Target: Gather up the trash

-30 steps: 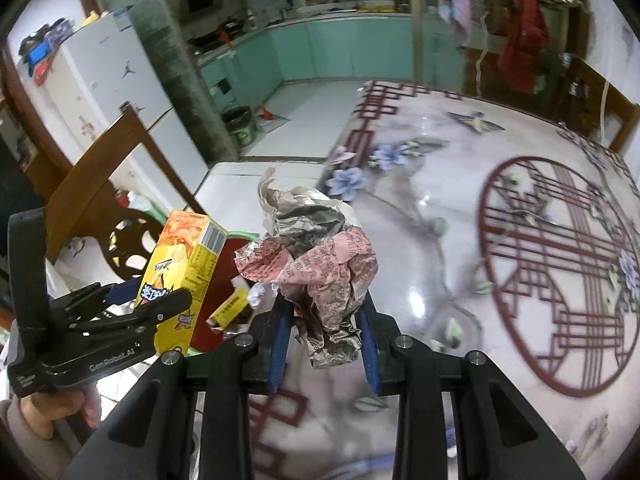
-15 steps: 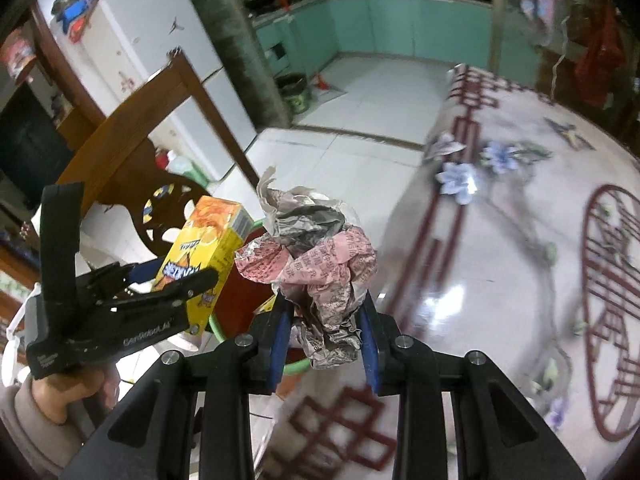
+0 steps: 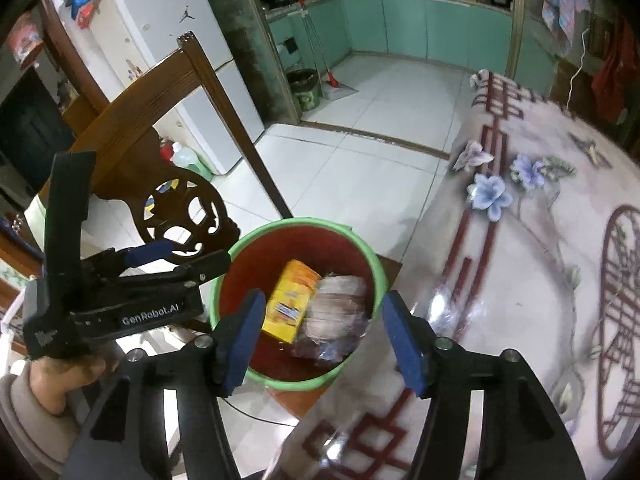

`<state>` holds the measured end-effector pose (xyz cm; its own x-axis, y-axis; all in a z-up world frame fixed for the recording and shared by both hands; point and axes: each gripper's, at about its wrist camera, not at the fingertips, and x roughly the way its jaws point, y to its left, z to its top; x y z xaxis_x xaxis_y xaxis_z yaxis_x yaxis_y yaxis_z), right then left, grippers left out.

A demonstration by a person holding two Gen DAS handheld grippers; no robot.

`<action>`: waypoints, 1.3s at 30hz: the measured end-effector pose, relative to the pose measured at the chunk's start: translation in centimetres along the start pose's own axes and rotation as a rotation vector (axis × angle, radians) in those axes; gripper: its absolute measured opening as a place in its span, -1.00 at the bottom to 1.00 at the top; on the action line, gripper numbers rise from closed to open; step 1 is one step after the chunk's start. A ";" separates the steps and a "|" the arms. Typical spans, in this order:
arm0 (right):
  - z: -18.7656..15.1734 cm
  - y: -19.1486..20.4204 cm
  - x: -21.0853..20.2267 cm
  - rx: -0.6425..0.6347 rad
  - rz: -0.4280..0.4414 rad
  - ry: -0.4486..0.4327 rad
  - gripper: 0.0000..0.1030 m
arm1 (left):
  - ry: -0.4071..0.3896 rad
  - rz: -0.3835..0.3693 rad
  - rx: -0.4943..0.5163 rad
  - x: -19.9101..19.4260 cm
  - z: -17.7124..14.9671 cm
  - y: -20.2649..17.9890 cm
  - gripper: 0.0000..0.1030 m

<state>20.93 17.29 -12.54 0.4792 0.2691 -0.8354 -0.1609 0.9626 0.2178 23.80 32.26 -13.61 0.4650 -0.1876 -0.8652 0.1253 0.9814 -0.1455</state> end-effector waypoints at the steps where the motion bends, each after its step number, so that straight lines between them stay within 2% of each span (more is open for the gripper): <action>1: 0.0 0.0 -0.3 -0.006 -0.012 -0.007 0.17 | -0.023 -0.002 0.006 -0.5 0.1 -0.3 0.88; 2: 0.0 -0.1 -0.8 -0.013 -0.026 -0.020 0.18 | -0.041 -0.002 0.014 -0.8 0.1 -0.6 0.99; 7: -0.5 -1.0 -4.6 -0.021 -0.084 -0.142 0.35 | -0.217 -0.047 0.091 -4.3 -0.1 -3.2 1.00; 12: -1.8 -2.3 -10.3 0.003 -0.176 -0.377 0.60 | -0.368 -0.133 0.120 -8.0 -0.3 -6.1 1.00; 15: -3.6 -3.2 -14.4 0.021 -0.254 -0.565 0.73 | -0.456 -0.108 0.116 -10.1 -0.4 -8.0 1.00; 17: -4.6 -3.6 -16.2 0.019 -0.285 -0.641 0.84 | -0.483 -0.089 0.136 -11.5 -0.5 -9.8 1.00; 20: -6.1 -4.4 -18.6 0.051 -0.352 -0.710 0.90 | -0.489 -0.063 0.152 -12.9 -0.8 -12.0 1.00; 21: -6.4 -4.9 -19.3 0.065 -0.351 -0.721 0.91 | -0.490 -0.049 0.154 -13.5 -1.0 -12.7 1.00; 25: -7.9 -7.2 -22.0 0.100 -0.256 -0.715 0.92 | -0.486 -0.008 0.142 -15.2 -2.2 -15.8 1.00; 31: -10.7 -10.3 -26.1 0.055 -0.258 -0.727 0.92 | -0.484 0.014 0.131 -17.6 -4.8 -20.7 1.00; 39: -14.4 -17.1 -30.7 0.082 -0.235 -0.705 0.92 | -0.495 0.044 0.119 -18.9 -7.4 -26.4 1.00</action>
<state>-3.50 -7.87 2.10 0.9371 -0.0151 -0.3487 0.0656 0.9889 0.1334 5.23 10.24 3.08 0.8280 -0.1715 -0.5339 0.1820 0.9827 -0.0335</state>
